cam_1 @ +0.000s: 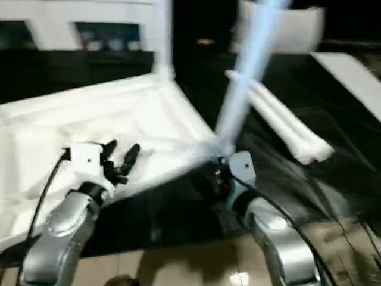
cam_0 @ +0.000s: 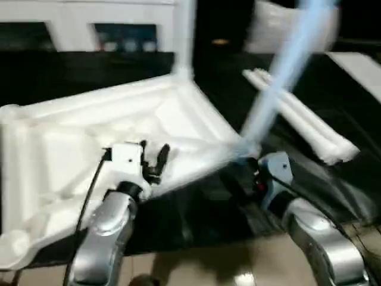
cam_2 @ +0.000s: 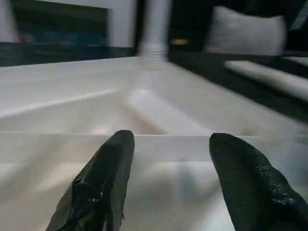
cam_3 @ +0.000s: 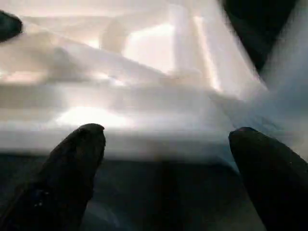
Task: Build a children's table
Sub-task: Rotate leg to tighten, then rotate table base
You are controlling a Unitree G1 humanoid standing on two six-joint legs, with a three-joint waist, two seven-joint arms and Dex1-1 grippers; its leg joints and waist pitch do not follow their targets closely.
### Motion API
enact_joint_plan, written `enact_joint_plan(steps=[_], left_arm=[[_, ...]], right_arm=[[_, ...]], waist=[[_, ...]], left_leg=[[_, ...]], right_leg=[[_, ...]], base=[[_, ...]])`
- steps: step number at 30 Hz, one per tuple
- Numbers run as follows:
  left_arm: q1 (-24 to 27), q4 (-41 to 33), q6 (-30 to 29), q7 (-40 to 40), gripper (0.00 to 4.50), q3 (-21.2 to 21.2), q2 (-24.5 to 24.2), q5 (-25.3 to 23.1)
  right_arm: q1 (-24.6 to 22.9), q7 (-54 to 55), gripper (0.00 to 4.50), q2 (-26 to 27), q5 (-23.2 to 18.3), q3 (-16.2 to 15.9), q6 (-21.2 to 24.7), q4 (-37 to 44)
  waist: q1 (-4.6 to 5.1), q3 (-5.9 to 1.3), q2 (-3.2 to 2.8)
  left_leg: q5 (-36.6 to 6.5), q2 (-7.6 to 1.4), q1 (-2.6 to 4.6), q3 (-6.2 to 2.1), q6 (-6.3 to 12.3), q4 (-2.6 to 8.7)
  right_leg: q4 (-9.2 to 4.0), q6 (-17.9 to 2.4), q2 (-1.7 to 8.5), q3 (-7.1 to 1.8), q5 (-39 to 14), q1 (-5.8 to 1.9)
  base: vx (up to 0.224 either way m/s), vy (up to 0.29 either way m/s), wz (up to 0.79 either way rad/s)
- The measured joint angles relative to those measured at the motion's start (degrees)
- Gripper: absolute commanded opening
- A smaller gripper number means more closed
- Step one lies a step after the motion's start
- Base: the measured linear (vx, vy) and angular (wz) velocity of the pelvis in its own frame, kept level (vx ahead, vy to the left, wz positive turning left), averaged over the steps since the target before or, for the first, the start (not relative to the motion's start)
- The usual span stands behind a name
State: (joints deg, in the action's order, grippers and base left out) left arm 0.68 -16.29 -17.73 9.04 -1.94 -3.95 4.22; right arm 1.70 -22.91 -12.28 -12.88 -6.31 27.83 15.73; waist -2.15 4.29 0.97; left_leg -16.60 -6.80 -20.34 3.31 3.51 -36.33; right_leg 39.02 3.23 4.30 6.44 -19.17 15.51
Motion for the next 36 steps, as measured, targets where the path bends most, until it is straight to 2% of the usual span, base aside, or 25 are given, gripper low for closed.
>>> enact_joint_plan(steps=[1,2,3,4,5,7,9,10,12,13,15,16,17,18,19,20,21,22,23,24,25,26,27,29,36], left_arm=[[0.34,0.03,-0.06,-0.03,3.04,0.5,-0.1,0.0],[0.27,-0.32,-0.03,0.13,3.04,0.4,-0.08,0.02],[-0.01,-0.38,-0.02,0.22,3.04,0.16,-0.08,0.05],[-0.38,-0.6,0.01,0.25,3.04,-0.21,-0.1,0.04],[-0.45,-0.26,-0.04,0.3,3.04,-0.79,0.43,0.03],[-0.28,-0.35,-0.09,0.65,3.04,-2.53,0.65,0.04],[-0.64,-0.46,-0.06,0.68,3.04,-2.91,0.06,-0.16],[-0.62,-0.43,-0.04,0.67,3.04,-2.79,-0.32,-0.3],[-0.12,-0.41,-0.1,0.68,3.04,-2.57,-0.81,-0.57],[-0.16,-0.43,-0.12,0.7,3.04,-2.43,-1.24,-0.64],[-0.19,-0.44,-0.24,0.82,3.04,-2.36,-2.4,-1.15],[-0.39,-0.46,-0.62,0.81,3.04,-2.37,-2.6,-1.41],[-0.53,-0.46,-0.95,0.82,3.04,-2.53,-2.76,-1.76],[-0.64,-0.46,-1.05,0.82,3.04,-2.55,-2.75,-1.73],[-0.7,-0.49,-1.21,0.82,3.04,-2.49,-2.67,-1.61],[-0.43,-0.44,-1.88,0.77,3.04,-2.08,-2.43,-1.43],[-0.37,-0.22,-2.38,0.89,3.04,-2.34,-2.68,-1.49],[-0.5,-0.22,-2.66,1.47,3.04,-2.95,-3.25,-1.68],[-0.69,-0.23,-2.97,2.39,3.04,-4.34,-3.97,-1.76],[-0.87,-0.27,-3.17,2.86,3.04,-5.02,-4.06,-1.78],[-1.15,-0.36,-3.35,3.17,3.04,-5.34,-4.14,-1.81],[-1.46,-0.39,-3.92,3.38,3.04,-5.28,-4.96,-1.84],[-1.46,-0.37,-4.59,3.46,3.04,-5.13,-5.49,-1.94],[-1.51,-0.05,-6.87,4.71,3.04,-5.11,-7.17,-2.07],[-4.54,0.56,-8.48,9.68,3.04,-5.18,-11.83,-1.62]], right_arm=[[-0.31,-0.25,4.5,0.03,-0.08,-0.11,-0.54,0.26],[-0.69,-0.92,4.5,-1.12,0.01,-0.1,-1.02,0.35],[-1.08,-1.24,4.5,-1.95,0.03,0.16,-1.37,0.35],[-1.58,-1.34,4.5,-2.53,0.06,0.61,-1.72,0.33],[-2.14,-1.92,4.5,-3.25,0.01,1.02,-2.36,-0.09],[-2.27,-2.12,4.5,-3.56,0.03,1.28,-2.61,-0.49],[-2.24,-2.06,4.5,-3.67,0.02,1.62,-3.14,-0.53],[-2.24,-2.08,4.5,-3.63,0.02,1.55,-3.18,-0.53],[-2.25,-2.31,4.5,-3.52,0.02,1.32,-3.21,-0.53],[-2.24,-2.51,4.5,-3.53,0.02,1.27,-3.24,-0.53],[-2.25,-2.52,4.5,-3.66,0.18,0.75,-3.24,-0.55],[-2.28,-2.53,4.5,-3.64,0.18,0.66,-3.25,-0.61],[-2.58,-2.49,4.5,-3.58,0.18,0.64,-3.32,-0.71],[-2.71,-2.39,4.5,-3.53,0.16,0.67,-3.45,-0.78],[-2.65,-2.32,4.5,-3.45,0.1,0.76,-3.58,-0.78],[-1.76,-2.24,4.5,-2.97,0.02,0.8,-3.6,-1.26],[-1.61,-2.28,4.5,-2.98,0.02,0.83,-3.83,-1.29],[-1.65,-2.47,4.5,-3.54,0.07,0.91,-4.15,-1.65],[-1.75,-2.67,4.5,-4.17,0.14,1.06,-4.29,-2.8],[-1.87,-2.77,4.5,-4.49,0.22,1.3,-4.34,-3.33],[-1.85,-2.82,4.5,-4.73,0.25,1.53,-4.47,-3.48],[-1.73,-3.08,4.5,-4.54,0.25,1.29,-4.72,-3.62],[-1.68,-3.37,4.5,-4.42,0.22,1.22,-4.83,-3.6],[-1.58,-3.75,4.5,-4.74,0.21,1.23,-4.83,-3.65],[0.67,-6.51,4.5,-6.44,-0.15,1.25,-4.99,-4.24]], waist=[[0.09,-0.11,0.08],[-0.03,-0.49,0.88],[0.16,-0.78,1.86],[0.21,-0.9,3.7],[0.47,-0.71,4.35],[0.2,-0.77,4.01],[0.4,-0.74,3.3],[0.51,-0.61,3.18],[0.61,-0.25,2.72],[0.82,0.2,2.06],[1.89,0.98,0.73],[2.36,1.33,0.09],[2.83,1.45,0.03],[3.23,1.39,0.51],[3.43,1.07,1.07],[3.05,0.86,1.52],[2.71,0.66,1.79],[1.5,0.59,1.76],[0.59,0.6,1.78],[0.14,0.58,1.87],[-0.27,0.47,1.29],[-1.03,0.4,0.89],[-1.03,0.36,0.74],[-1.22,0.37,0.54],[-1.16,0.71,-0.3]], left_leg=[[-0.31,0.25,0.91,0.05,-0.77,-0.02],[-0.43,0.72,1.62,0.48,-1.55,-0.13],[-0.44,1.44,1.86,1.23,-1.63,-0.29],[-0.59,2.58,1.81,2.61,-1.83,-1.22],[-1.16,2.86,1.51,3.26,-1.82,-2.54],[-0.28,2.77,1.3,2.22,-1.66,-2.34],[-0.57,1.68,1.79,1.79,-5.34,-0.09],[-0.24,0.95,1.5,1.65,-6.76,0.1],[0.1,0.54,1.43,1.53,-6.7,-0.03],[0.24,0.08,1.68,1.67,-6.95,-0.15],[0.76,-1.4,2.34,1.71,-7.21,-0.22],[0.91,-1.56,2.05,0.79,-7.24,-0.22],[0.95,-1.49,1.76,-0.33,-7.3,-0.22],[1.17,-1.49,1.68,-1.17,-7.62,-0.21],[2.09,-1.57,1.37,-1.68,-7.86,-0.17],[3.04,-2.51,1.13,-1.31,-8.17,0.06],[3.09,-2.67,0.61,-1.02,-6.87,0.0],[1.75,-2.8,0.07,-0.02,-3.82,-2.27],[0.97,-1.86,-0.68,1.68,-2.51,-4.66],[1.11,-0.76,-0.31,2.31,-2.73,-3.8],[1.19,0.09,0.27,2.72,-2.82,-1.4],[2.5,-0.11,0.4,2.2,-4.75,-0.17],[2.92,-0.28,0.07,1.9,-5.25,0.2],[3.53,-1.11,-0.04,2.49,-5.58,0.87],[4.25,-1.65,0.18,3.82,-6.23,1.79]], right_leg=[[3.74,-0.08,-0.21,-1.29,-0.12,2.6],[4.52,0.63,-0.67,-2.93,0.63,6.34],[2.71,0.71,-0.52,-4.41,2.27,8.76],[-1.77,-0.29,0.41,-6.34,6.04,9.94],[0.13,-1.58,0.64,-7.45,6.87,10.29],[-1.0,-2.22,-0.02,-7.07,7.73,9.86],[-3.15,-2.6,-1.07,-6.02,9.34,9.33],[-3.88,-2.72,-1.26,-5.61,9.96,9.21],[-5.43,-3.45,-1.5,-5.51,10.74,8.52],[-6.22,-3.39,-1.58,-5.23,10.87,7.85],[-7.27,-3.92,-1.67,-3.47,10.17,6.31],[-6.41,-4.87,-1.44,-2.22,8.99,5.77],[-3.93,-7.05,-1.13,-1.76,6.5,5.54],[-1.42,-8.16,-1.08,-2.13,5.29,5.32],[-0.59,-8.69,-1.09,-2.81,4.11,4.6],[-0.46,-7.51,-1.31,-2.13,4.24,4.63],[-0.73,-7.33,-1.88,-1.88,4.42,4.65],[-0.99,-7.01,-1.94,-1.78,4.73,5.06],[-1.19,-6.33,-1.99,-2.01,4.8,5.34],[-1.42,-5.93,-2.11,-2.09,5.05,5.55],[-1.74,-5.98,-2.85,-2.03,5.38,5.82],[-2.2,-6.34,-3.31,-1.78,5.97,6.11],[-2.62,-6.5,-3.43,-1.31,6.33,6.27],[-3.24,-6.79,-3.53,-0.68,6.69,6.34],[-4.19,-6.74,-3.21,-0.56,7.07,6.09]], base=[[0.119,-0.072,0.23],[-0.075,-0.116,0.04],[-0.075,-0.116,0.04],[-0.248,-0.118,0.11],[-0.115,-0.11,0.23],[-0.043,-0.113,0.13],[-0.026,-0.079,-0.04],[-0.083,-0.044,0.08],[-0.124,-0.014,-0.01],[-0.135,0.011,-0.01],[-0.102,0.0,0.13],[-0.127,-0.03,0.26],[-0.107,-0.092,0.52],[-0.107,-0.092,0.52],[0.009,-0.182,0.66],[-0.013,-0.227,0.27],[-0.013,-0.227,0.27],[-0.058,-0.21,-0.07],[-0.042,-0.173,-0.04],[-0.042,-0.173,-0.04],[-0.035,-0.134,0.02],[-0.029,-0.115,-0.09],[-0.029,-0.115,-0.09],[-0.019,-0.085,0.05],[-0.002,-0.01,0.02]])
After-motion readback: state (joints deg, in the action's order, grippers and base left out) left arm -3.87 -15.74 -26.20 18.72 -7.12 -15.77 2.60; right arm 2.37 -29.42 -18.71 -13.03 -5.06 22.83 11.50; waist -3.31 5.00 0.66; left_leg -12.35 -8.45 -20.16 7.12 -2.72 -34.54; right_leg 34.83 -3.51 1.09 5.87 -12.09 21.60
